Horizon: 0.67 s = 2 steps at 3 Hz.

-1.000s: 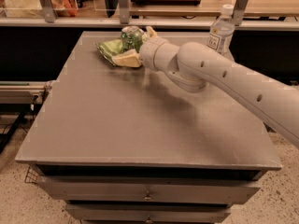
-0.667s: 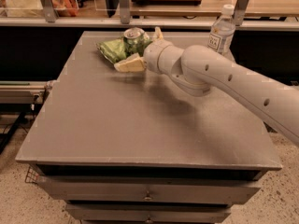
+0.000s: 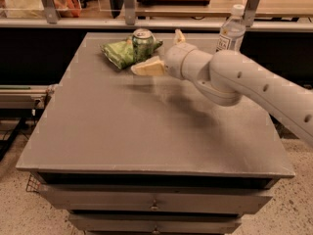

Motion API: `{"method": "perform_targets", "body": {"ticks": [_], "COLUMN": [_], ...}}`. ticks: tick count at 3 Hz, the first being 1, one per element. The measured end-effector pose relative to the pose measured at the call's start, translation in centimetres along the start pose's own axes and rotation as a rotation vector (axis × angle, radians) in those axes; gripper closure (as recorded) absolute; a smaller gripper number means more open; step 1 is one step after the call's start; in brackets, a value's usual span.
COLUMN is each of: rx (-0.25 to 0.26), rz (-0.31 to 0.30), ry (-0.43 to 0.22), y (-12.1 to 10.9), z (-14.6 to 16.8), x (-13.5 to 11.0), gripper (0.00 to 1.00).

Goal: Move green can near green jalapeno chip bag

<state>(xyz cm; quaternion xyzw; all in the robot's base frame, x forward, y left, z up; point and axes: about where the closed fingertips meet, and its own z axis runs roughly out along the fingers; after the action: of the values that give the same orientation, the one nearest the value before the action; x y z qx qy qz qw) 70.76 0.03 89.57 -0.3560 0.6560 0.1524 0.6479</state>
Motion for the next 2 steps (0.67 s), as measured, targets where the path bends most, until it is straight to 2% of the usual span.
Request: {"method": "perform_targets", "body": {"ticks": [1,2], "rx": [-0.057,-0.115], "rz": [0.055,0.162], "ry": [-0.036,-0.06], "y": [-0.5,-0.3], "z": [-5.2,-11.9], "x": [-0.7,-0.4], "gripper": [0.0,0.0]}}
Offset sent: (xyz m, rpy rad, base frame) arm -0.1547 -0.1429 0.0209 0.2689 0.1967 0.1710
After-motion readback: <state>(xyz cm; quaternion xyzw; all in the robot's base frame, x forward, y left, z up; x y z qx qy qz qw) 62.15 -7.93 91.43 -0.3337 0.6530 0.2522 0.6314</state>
